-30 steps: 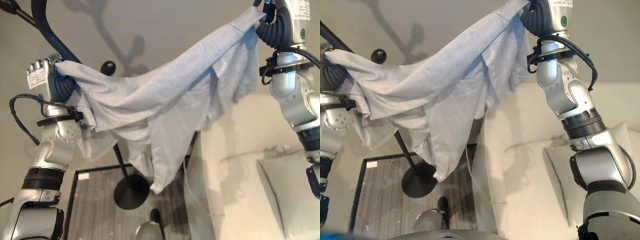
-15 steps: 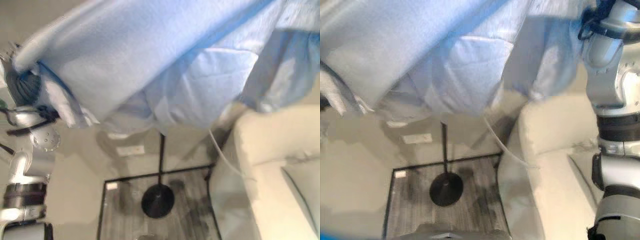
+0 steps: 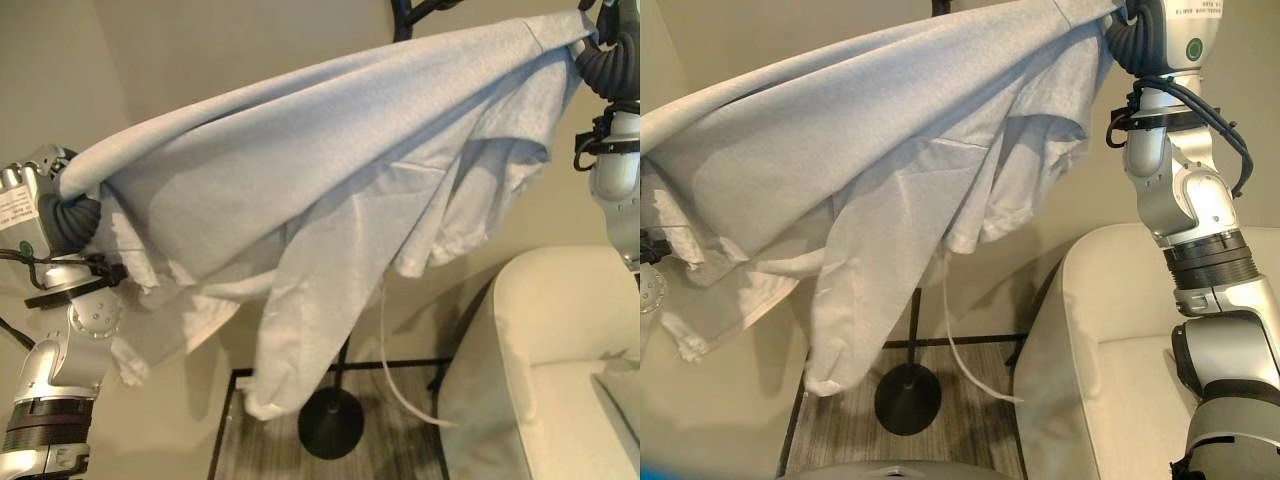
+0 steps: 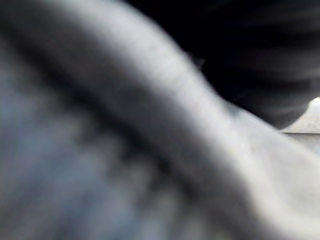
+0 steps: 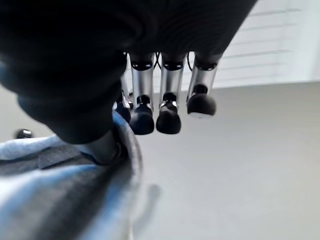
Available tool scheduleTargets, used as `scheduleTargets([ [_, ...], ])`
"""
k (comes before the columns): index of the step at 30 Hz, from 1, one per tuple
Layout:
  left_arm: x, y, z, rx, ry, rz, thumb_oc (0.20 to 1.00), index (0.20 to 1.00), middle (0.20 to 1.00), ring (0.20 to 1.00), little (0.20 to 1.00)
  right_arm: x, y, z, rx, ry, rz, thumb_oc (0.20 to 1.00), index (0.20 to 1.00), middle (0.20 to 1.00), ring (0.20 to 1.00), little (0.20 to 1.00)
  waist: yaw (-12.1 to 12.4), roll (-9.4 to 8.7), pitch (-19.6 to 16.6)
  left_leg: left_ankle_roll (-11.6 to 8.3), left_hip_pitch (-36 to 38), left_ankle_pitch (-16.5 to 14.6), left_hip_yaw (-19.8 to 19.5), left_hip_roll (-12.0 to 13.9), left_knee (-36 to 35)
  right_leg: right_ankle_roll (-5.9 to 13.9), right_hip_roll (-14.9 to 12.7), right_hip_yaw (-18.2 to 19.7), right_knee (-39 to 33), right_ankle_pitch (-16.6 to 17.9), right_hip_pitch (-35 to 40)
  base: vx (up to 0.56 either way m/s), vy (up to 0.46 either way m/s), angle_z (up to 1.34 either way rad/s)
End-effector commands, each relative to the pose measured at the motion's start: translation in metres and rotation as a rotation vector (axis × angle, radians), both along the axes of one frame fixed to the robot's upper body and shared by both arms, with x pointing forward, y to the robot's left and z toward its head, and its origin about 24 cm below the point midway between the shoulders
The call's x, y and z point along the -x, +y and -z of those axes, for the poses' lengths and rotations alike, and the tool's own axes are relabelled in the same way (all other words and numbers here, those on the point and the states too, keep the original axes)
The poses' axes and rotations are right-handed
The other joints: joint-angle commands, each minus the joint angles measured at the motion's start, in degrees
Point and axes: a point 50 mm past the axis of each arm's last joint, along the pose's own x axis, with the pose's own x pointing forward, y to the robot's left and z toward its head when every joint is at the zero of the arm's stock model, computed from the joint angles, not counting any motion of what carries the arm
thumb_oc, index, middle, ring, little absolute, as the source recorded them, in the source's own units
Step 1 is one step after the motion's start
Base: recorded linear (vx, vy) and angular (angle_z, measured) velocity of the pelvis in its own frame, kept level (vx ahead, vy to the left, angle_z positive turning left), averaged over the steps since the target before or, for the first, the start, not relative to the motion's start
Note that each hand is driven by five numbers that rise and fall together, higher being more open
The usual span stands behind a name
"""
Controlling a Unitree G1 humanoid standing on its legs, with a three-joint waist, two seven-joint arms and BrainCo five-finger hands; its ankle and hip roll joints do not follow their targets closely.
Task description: Hang the clothes on the sofa on the clothes rack.
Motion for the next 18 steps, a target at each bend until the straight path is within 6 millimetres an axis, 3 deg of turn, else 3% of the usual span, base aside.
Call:
scheduleTargets([
  [1,0.005,0.02,-0.015,0.11,-0.077,-0.044,0.2,0.2,0.2,0.2,0.2,0.008,-0.048,-0.036,-0.092,-0.052,0.168,0.2,0.2,0.2,0.2,0.2,0.73,-0.02,-1.62,-2.31,-2.36,4.28,2.33,0.78,-2.65,-1.8,4.66,-1.67,0.15,-6.58,3.06,0.0,0.0,0.0],
  [8,-0.012,0.021,-0.02,0.186,-0.043,0.011,0.2,0.2,0.2,0.2,0.2,-0.009,-0.081,-0.028,-0.156,0.129,0.259,0.2,0.2,0.2,0.2,0.2,0.84,-0.45,-1.7,-2.78,-2.85,5.1,1.74,0.71,-3.16,-1.81,5.27,-1.58,-0.43,-6.56,2.89,0.02,-0.028,0.04],
  [14,-0.035,0.033,-0.016,0.218,0.097,-0.025,0.2,0.2,0.2,0.2,0.2,-0.027,-0.076,-0.028,-0.135,0.255,0.279,0.2,0.2,0.2,0.2,0.2,0.97,-0.46,-2.24,-3.12,-2.78,5.95,1.44,0.64,-4.32,-1.63,5.66,-1.81,-1.39,-6.17,2.86,0.05,-0.023,0.09],
  [18,-0.052,0.041,-0.003,0.256,0.242,-0.059,0.2,0.2,0.2,0.2,0.2,-0.035,-0.078,-0.032,-0.121,0.327,0.332,0.2,0.2,0.2,0.2,0.2,1.04,-0.74,-2.28,-3.33,-3.19,6.64,1.2,0.57,-5.17,-1.61,6.08,-1.88,-1.73,-6.09,2.36,0.06,-0.02,0.07],
])
